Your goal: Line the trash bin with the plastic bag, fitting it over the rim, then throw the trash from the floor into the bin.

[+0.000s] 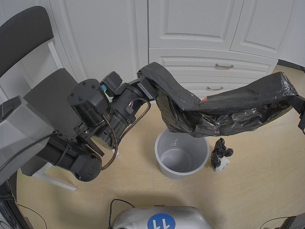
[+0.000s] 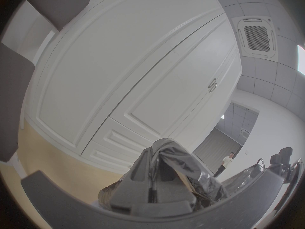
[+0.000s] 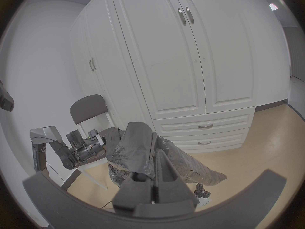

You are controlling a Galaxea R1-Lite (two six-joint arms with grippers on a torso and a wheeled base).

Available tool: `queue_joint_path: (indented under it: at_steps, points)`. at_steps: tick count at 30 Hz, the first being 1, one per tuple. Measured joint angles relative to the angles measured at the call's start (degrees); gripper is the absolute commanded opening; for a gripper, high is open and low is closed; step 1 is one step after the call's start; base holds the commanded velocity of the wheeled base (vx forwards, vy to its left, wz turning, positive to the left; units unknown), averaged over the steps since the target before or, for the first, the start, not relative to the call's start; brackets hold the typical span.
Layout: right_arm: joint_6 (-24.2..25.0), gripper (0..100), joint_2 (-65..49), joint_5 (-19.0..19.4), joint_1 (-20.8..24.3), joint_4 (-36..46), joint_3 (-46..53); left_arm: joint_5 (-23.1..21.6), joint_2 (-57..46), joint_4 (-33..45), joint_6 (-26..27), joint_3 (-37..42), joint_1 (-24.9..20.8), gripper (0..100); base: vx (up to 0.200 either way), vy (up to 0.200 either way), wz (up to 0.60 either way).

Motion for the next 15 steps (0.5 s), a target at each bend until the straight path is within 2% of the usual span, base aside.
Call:
queue_joint_path:
  at_steps: [15]
  points:
    - [4.77, 0, 7.89, 0.83, -3.13, -12.78, 1.35, -0.33, 4.27, 0.79, 0.17, -8.73, 4.82, 0, 0.000, 0.000, 0.00]
